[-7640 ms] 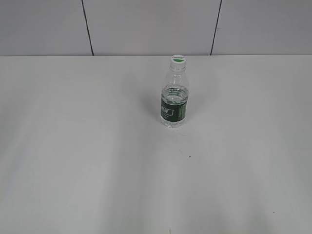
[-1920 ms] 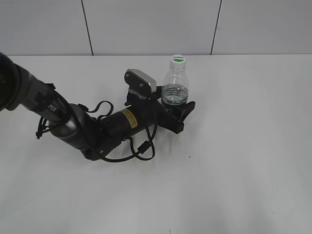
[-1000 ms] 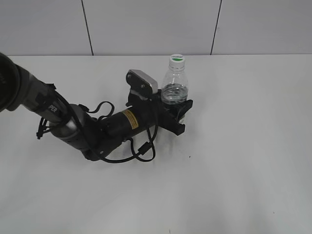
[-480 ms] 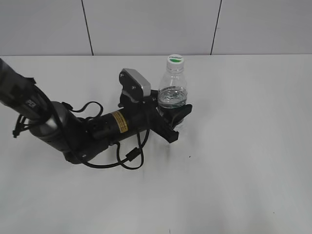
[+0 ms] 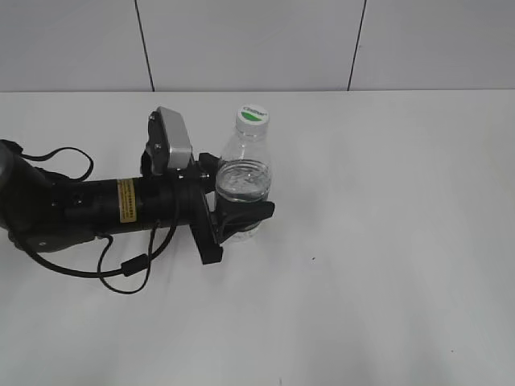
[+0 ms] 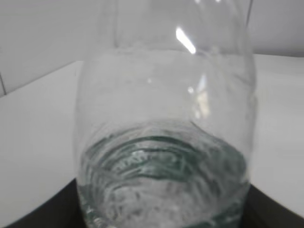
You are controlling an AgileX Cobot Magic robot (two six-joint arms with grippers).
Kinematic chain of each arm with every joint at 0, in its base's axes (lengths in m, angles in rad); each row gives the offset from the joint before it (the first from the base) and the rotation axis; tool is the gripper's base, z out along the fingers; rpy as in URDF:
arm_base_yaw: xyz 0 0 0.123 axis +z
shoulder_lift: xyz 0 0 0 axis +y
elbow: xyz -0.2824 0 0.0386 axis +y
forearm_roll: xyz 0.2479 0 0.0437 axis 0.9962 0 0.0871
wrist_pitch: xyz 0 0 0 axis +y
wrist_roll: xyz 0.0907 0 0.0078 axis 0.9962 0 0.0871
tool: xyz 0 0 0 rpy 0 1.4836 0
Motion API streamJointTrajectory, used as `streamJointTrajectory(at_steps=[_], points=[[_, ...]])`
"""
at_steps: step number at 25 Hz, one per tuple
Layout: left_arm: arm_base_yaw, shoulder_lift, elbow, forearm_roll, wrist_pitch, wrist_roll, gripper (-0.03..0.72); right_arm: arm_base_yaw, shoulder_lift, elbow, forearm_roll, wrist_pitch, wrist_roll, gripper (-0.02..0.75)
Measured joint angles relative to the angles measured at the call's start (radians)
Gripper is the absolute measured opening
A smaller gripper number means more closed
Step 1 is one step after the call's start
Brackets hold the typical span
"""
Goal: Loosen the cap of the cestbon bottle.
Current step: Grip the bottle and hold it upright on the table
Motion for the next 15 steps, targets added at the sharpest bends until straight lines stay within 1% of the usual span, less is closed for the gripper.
streamJointTrajectory(at_steps=[2, 4, 6, 11, 15], points=[[0.008, -0.008, 0.0, 0.087, -0.001, -0.005, 0.402, 0.0, 0.0, 0.0, 0.0, 0.0, 0.0, 0.587], [0.009, -0.008, 0.0, 0.143, -0.001, -0.006, 0.402, 0.0, 0.0, 0.0, 0.0, 0.0, 0.0, 0.587], [0.009, -0.004, 0.0, 0.171, 0.0, -0.006, 0.402, 0.0, 0.0, 0.0, 0.0, 0.0, 0.0, 0.587], [0.009, 0.059, -0.007, 0.118, -0.006, -0.006, 0.402, 0.0, 0.0, 0.0, 0.0, 0.0, 0.0, 0.587], [0.009, 0.103, -0.024, 0.109, -0.018, -0.008, 0.402, 0.0, 0.0, 0.0, 0.0, 0.0, 0.0, 0.587]])
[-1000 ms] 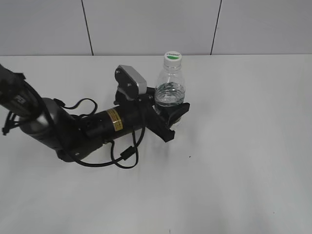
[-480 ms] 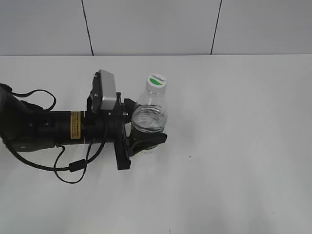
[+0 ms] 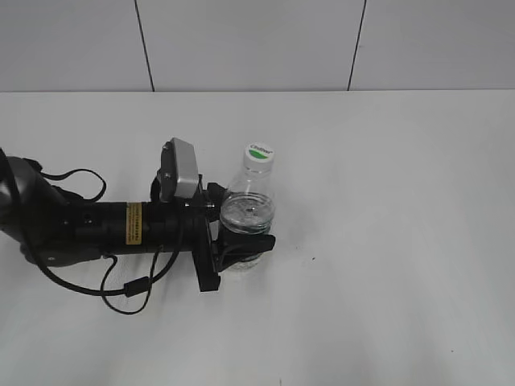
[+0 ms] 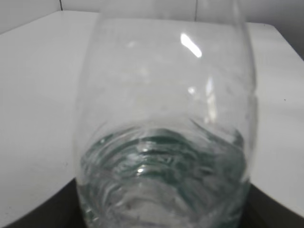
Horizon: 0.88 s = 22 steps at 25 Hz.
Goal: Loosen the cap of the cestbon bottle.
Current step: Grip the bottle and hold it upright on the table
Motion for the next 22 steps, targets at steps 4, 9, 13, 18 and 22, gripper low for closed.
streamJointTrajectory(at_steps=[4, 9, 13, 18, 22], points=[[0.0, 0.032, -0.023, -0.01, -0.033, -0.001, 0.402, 0.0, 0.0, 0.0, 0.0, 0.0, 0.0, 0.587], [0.0, 0.04, -0.035, -0.011, -0.037, -0.003, 0.402, 0.0, 0.0, 0.0, 0.0, 0.0, 0.0, 0.587], [0.0, 0.062, -0.037, -0.029, -0.069, -0.003, 0.402, 0.0, 0.0, 0.0, 0.0, 0.0, 0.0, 0.587], [0.0, 0.068, -0.037, -0.048, -0.077, -0.003, 0.402, 0.0, 0.0, 0.0, 0.0, 0.0, 0.0, 0.587], [0.0, 0.069, -0.037, -0.043, -0.078, -0.003, 0.402, 0.0, 0.0, 0.0, 0.0, 0.0, 0.0, 0.587]])
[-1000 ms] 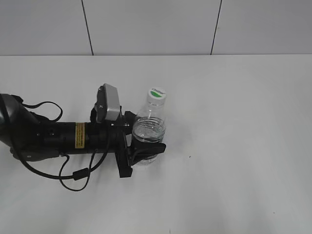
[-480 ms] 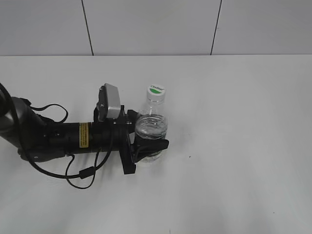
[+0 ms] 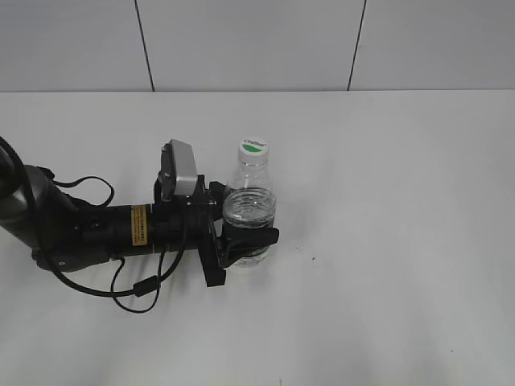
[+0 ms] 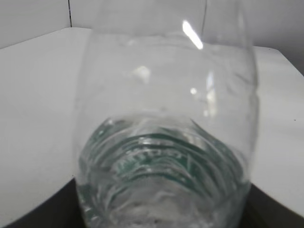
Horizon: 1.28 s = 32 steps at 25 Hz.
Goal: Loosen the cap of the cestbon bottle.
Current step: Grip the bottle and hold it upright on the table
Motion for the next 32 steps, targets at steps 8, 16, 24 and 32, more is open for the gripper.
streamJointTrajectory(at_steps=[8, 16, 24, 32], points=[[0.0, 0.0, 0.0, 0.002, 0.0, 0.0, 0.402, 0.0, 0.0, 0.0, 0.0, 0.0, 0.0, 0.587], [0.0, 0.0, 0.0, 0.004, 0.0, 0.0, 0.402, 0.0, 0.0, 0.0, 0.0, 0.0, 0.0, 0.587], [0.0, 0.0, 0.0, 0.004, 0.0, 0.0, 0.402, 0.0, 0.0, -0.004, 0.0, -0.001, 0.0, 0.587], [0.0, 0.0, 0.0, 0.003, 0.0, 0.0, 0.402, 0.0, 0.24, -0.131, 0.014, -0.008, -0.071, 0.587]])
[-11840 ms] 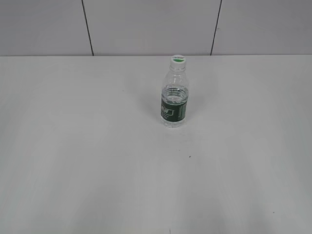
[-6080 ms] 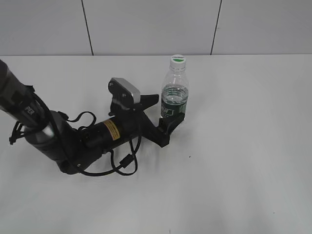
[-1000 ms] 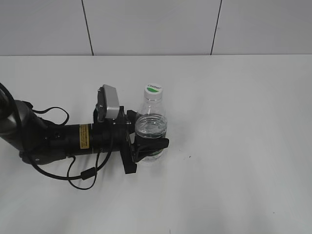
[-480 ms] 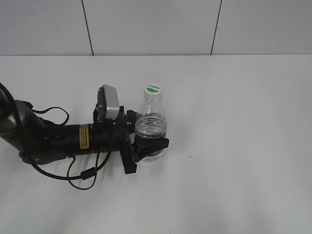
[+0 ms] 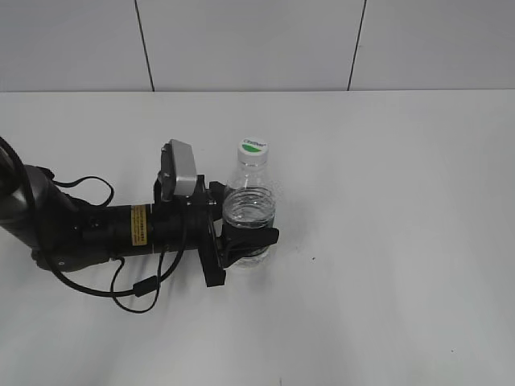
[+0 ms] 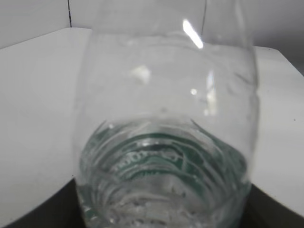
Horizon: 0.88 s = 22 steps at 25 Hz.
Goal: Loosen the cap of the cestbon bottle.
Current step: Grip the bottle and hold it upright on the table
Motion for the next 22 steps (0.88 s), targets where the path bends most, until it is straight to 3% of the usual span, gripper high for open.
streamJointTrajectory(at_steps=[4, 13, 22], points=[[0.0, 0.0, 0.0, -0.003, 0.0, 0.0, 0.402, 0.0, 0.186, -0.099, 0.064, -0.007, -0.043, 0.587], [0.0, 0.0, 0.0, -0.009, 0.0, 0.0, 0.402, 0.0, 0.71, -0.301, 0.165, 0.013, 0.053, 0.587], [-0.001, 0.0, 0.0, -0.014, -0.002, 0.0, 0.402, 0.012, 1.074, -0.473, 0.279, 0.05, 0.06, 0.587]])
